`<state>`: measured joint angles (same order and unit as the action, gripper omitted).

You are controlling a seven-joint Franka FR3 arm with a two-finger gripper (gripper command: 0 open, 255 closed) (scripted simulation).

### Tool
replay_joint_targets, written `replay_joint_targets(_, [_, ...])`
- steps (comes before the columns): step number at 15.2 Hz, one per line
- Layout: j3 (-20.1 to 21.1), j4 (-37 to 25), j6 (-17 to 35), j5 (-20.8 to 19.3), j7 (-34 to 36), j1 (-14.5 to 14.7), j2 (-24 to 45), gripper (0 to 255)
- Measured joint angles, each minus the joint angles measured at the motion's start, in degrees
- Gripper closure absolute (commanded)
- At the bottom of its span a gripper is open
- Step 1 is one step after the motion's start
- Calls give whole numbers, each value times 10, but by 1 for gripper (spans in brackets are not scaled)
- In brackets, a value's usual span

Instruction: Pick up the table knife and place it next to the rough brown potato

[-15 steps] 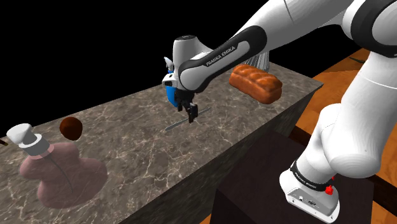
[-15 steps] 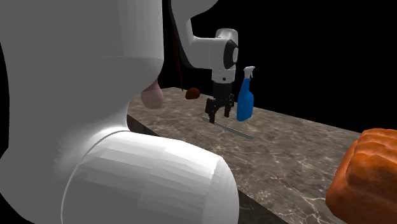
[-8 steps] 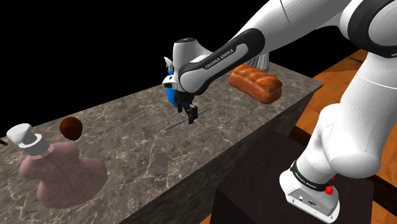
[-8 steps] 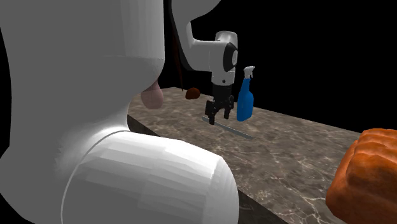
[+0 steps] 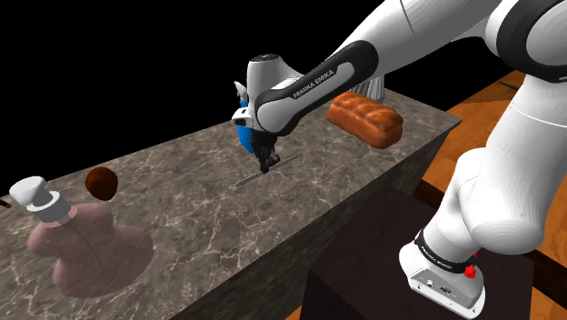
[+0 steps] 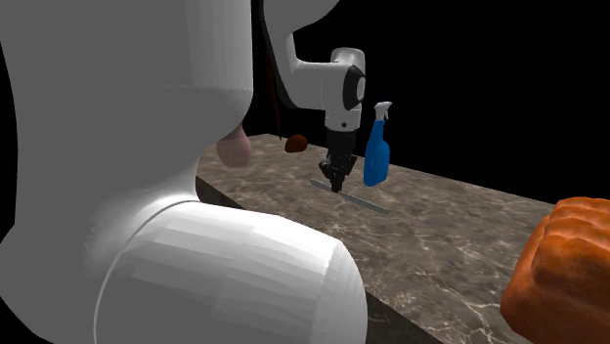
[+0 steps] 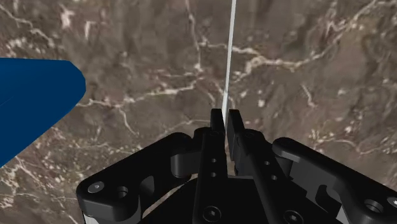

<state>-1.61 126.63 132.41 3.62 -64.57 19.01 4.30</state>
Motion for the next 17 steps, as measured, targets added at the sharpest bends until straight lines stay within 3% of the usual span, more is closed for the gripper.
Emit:
replay_joint_targets(4, [0,-2,-3,0,0,0,-2,255])
replay_joint_targets(17, [-2,-48,-97,-6,5,-1,-49,255])
